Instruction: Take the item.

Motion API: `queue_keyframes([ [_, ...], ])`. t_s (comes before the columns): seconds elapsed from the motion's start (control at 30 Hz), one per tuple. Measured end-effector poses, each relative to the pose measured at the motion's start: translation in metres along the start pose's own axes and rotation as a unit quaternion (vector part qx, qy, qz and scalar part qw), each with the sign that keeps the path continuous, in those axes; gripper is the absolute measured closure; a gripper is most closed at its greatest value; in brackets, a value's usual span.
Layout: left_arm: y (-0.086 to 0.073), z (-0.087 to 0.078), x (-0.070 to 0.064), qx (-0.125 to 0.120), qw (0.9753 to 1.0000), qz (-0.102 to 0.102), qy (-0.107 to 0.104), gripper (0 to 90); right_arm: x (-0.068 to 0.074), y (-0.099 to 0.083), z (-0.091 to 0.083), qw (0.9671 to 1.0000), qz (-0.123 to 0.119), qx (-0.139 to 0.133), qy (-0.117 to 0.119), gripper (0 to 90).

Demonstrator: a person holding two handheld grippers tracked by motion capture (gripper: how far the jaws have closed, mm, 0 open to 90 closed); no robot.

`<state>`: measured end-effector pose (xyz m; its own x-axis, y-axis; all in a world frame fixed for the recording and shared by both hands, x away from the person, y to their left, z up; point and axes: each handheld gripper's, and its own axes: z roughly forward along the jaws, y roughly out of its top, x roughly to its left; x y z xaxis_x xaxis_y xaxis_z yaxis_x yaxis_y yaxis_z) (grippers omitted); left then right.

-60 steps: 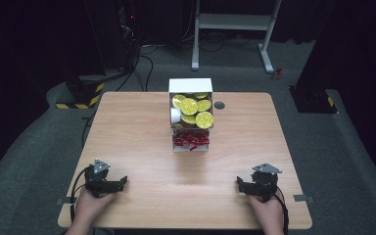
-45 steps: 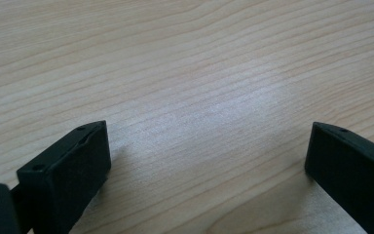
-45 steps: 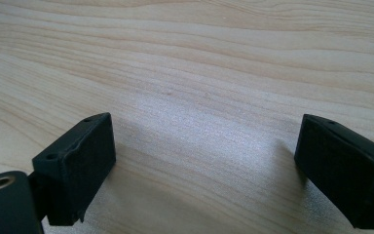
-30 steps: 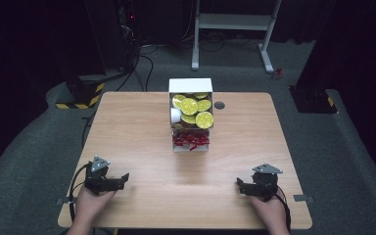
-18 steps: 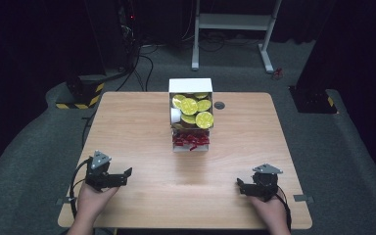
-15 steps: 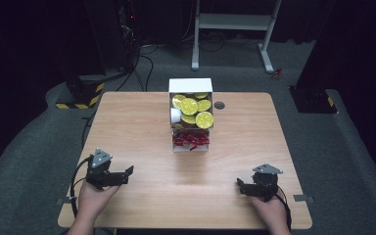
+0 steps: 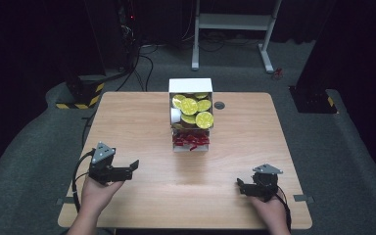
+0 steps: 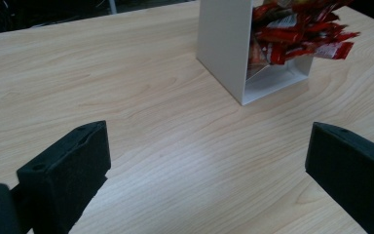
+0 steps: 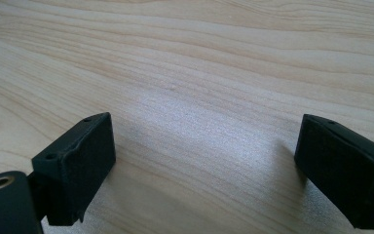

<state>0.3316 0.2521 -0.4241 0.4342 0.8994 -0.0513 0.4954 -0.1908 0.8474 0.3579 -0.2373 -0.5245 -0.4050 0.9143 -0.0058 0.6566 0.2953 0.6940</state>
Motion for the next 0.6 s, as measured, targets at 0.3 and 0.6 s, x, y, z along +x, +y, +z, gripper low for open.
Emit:
queue_keyframes([
  [0.3,0.016,0.006,-0.017,-0.014,0.9996,0.014,-0.022,3.1,0.000,0.000,0.000,1.0000,-0.001,0.000,0.000,7.7],
  [0.6,0.028,0.014,-0.033,-0.025,0.9983,0.027,-0.046,3.5,0.000,0.000,0.000,1.0000,-0.002,-0.001,0.000,7.7],
])
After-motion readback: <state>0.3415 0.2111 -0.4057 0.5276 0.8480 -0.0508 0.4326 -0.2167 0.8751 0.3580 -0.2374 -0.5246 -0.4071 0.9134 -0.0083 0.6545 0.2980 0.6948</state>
